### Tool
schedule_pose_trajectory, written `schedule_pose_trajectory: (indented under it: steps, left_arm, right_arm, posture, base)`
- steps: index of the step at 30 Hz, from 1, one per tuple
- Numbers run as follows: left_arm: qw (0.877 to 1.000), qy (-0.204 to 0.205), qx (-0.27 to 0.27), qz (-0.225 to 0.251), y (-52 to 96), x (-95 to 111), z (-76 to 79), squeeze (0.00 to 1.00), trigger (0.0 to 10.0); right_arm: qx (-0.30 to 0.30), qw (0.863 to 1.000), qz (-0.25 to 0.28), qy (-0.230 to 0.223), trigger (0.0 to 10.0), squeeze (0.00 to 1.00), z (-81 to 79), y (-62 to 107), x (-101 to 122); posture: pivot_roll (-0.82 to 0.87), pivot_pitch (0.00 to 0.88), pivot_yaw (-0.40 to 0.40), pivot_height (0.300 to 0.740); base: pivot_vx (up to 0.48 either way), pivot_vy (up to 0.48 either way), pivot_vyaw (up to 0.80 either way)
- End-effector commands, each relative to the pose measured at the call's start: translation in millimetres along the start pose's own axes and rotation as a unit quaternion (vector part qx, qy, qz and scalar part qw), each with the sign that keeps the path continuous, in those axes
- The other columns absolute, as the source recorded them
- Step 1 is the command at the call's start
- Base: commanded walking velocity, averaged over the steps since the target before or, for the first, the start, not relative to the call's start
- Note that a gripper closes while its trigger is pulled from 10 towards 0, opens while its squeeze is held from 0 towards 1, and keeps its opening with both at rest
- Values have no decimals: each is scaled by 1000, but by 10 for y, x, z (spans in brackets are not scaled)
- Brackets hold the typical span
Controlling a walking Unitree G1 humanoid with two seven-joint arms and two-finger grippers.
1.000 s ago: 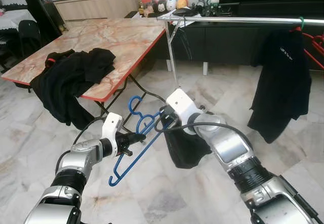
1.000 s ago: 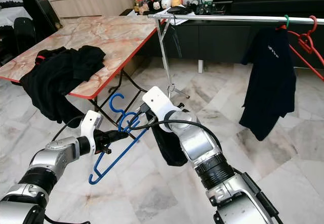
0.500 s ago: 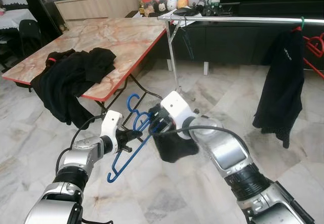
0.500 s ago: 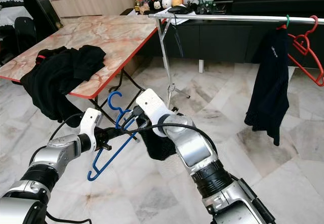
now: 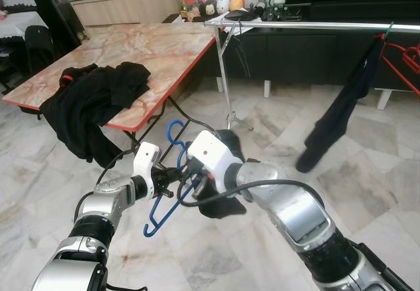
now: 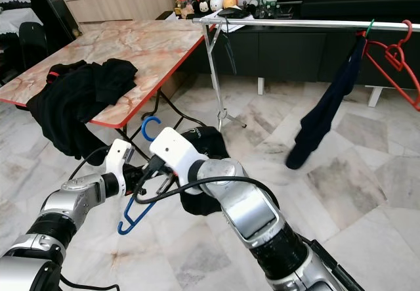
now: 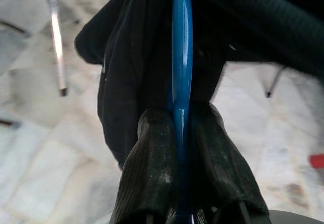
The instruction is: Hang hanger
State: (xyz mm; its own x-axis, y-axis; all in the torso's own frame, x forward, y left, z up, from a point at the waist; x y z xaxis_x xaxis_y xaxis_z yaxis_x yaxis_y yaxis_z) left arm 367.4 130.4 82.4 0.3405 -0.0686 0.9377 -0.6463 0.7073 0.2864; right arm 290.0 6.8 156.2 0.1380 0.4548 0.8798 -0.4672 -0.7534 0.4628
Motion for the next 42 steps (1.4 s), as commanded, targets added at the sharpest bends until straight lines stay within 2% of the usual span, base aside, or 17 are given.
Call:
schedule_pose_trajectory:
  steps: [1,7,13,22,26,31,33,36,39,42]
  left_arm:
    - [999,10,-31,29,34,125,52,0,10000]
    - [995,23,-91,34,91,136,182,0,10000]
    - [995,22,-96,36,97,147,202,0,10000]
    - [994,24,-96,37,116,163,215,0,10000]
    - [994,28,-98,44,96,202,224,0,10000]
    - [995,28,-90,41,102,189,203,0,10000]
    - [995,28,-91,40,106,186,208,0,10000]
    - [995,30,-91,37,115,169,214,0,10000]
    - [995,31,-92,36,117,153,220,0,10000]
    - [995,31,-90,37,117,155,217,0,10000]
  right_arm:
    - [76,996,21,37,10000,0,-317,10,99]
    - [125,988,28,84,10000,0,-485,52,100]
    - [162,980,30,109,10000,0,-600,96,84]
    - [170,978,29,119,10000,0,-619,113,66]
    - [215,966,19,145,10000,0,-760,171,-40]
    - [236,959,20,158,10000,0,-818,214,-54]
    - [212,964,8,162,10000,0,-730,182,-91]
    - [146,976,-19,159,10000,0,-462,109,-167]
    - [95,983,-39,154,10000,0,-225,84,-229]
    - [86,984,-43,152,10000,0,-177,85,-242]
  posture:
    - [-148,6,219,740]
    - [-149,7,221,740]
    - [-147,9,222,740]
    - [-147,8,222,740]
    - [-147,11,225,740]
    - [-147,11,225,740]
    - [-144,12,226,740]
    - [-144,12,226,740]
    - [-148,13,228,740]
    - [-146,12,227,740]
  base:
    - [0,0,0]
    - [0,0,0]
    - [0,0,0]
    - [0,0,0]
    - [0,0,0]
    - [0,0,0]
    - [0,0,0]
    - [0,0,0]
    - [0,0,0]
    - [0,0,0]
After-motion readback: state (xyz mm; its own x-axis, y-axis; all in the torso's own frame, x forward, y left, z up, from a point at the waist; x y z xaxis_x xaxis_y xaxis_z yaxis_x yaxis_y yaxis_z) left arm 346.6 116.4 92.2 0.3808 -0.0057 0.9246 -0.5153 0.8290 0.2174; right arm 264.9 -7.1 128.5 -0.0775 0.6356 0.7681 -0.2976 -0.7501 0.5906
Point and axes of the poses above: a point about 5 cm out from each wrist's last joint towards the gripper, its own y axis pointing back from the gripper into the wrist, its own x axis along the axis of the wrist's last joint, z = x × y, the point moved 4 cm from there along -y, pointing out of the wrist towards the gripper, and after that the axes turned 5 degrees about -y, right-handed, at the moved point
